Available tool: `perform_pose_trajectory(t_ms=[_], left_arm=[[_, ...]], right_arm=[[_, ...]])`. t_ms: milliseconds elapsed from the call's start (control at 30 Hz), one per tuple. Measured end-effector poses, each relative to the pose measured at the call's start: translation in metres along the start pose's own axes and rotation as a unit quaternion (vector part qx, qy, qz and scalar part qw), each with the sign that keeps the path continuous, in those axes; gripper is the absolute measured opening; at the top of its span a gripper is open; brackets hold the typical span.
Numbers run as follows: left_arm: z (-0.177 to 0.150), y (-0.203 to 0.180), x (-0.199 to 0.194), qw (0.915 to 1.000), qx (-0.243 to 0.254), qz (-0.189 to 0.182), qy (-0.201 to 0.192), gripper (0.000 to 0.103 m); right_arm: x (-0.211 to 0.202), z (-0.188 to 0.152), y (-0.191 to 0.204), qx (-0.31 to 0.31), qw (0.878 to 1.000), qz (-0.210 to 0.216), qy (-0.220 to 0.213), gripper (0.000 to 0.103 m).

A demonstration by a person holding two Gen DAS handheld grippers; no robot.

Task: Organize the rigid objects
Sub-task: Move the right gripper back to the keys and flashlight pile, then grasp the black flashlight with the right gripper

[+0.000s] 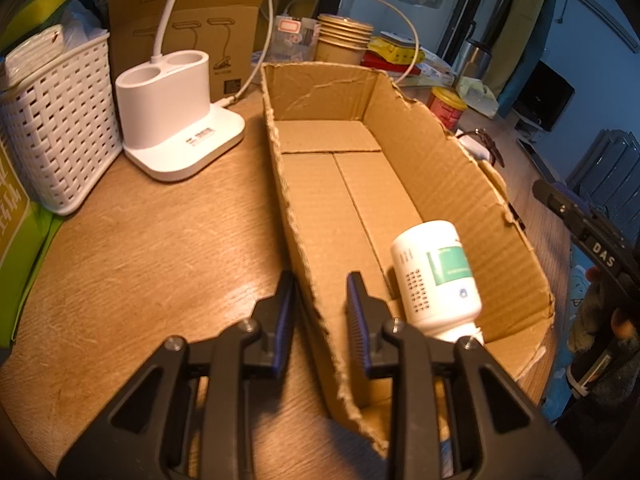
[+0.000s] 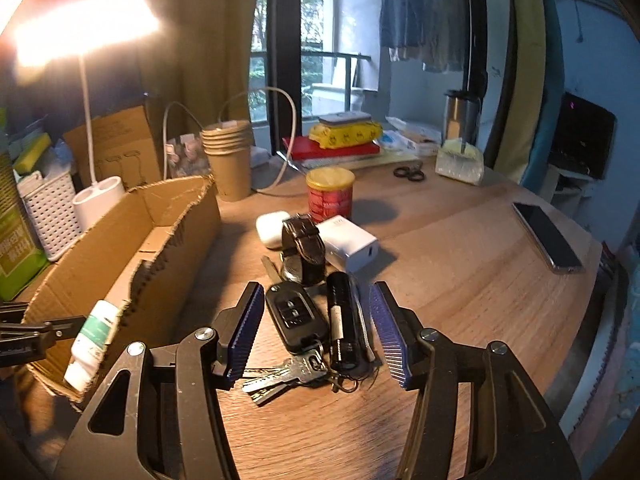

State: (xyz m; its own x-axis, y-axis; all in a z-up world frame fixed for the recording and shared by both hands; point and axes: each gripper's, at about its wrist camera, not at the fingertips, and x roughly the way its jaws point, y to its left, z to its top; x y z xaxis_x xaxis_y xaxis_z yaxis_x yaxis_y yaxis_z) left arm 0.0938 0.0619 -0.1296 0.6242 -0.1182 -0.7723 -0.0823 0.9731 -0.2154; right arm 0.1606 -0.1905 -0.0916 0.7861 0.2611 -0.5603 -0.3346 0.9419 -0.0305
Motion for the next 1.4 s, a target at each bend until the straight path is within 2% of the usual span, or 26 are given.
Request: perform_pose_trajectory(t_ms=[367, 600, 733, 867, 1000, 1200, 1400], left_arm=[[0.0, 0.0, 0.001, 1.0, -0.001, 0.0, 0.0, 0.028], [0.0, 0.0, 0.001, 1.0, -0.001, -0.001, 0.0, 0.028], [0.0, 0.0, 0.001, 1.0, -0.001, 0.0, 0.0, 0.028], [0.0, 0.0, 0.001, 1.0, -0.001, -0.001, 0.0, 0.028], [0.0, 0.001, 0.001, 1.0, -0.001, -0.001, 0.001, 0.028], [0.0, 0.001, 0.002, 1.0, -0.001, -0.001, 0.001, 0.028], [0.0, 0.001, 0.002, 1.0, -0.001, -0.001, 0.001, 0.028]], right_arm=[[0.024, -0.006, -0.004, 0.006, 1.0, 0.003, 0.029, 0.058], [0.034, -0.007, 0.013, -0.027, 0.998, 0.041, 0.037, 0.058], [0.046, -0.005, 0.016, -0.035, 0.996, 0.047, 0.059, 0.058], [0.045, -0.004, 0.008, -0.024, 0.997, 0.044, 0.056, 0.058], [0.045, -0.001, -0.011, -0.002, 0.998, 0.01, 0.056, 0.057], [0.05, -0.004, -0.032, 0.008, 0.997, -0.013, 0.072, 0.043], [0.058, -0.005, -0.026, -0.013, 0.996, -0.015, 0.084, 0.028]])
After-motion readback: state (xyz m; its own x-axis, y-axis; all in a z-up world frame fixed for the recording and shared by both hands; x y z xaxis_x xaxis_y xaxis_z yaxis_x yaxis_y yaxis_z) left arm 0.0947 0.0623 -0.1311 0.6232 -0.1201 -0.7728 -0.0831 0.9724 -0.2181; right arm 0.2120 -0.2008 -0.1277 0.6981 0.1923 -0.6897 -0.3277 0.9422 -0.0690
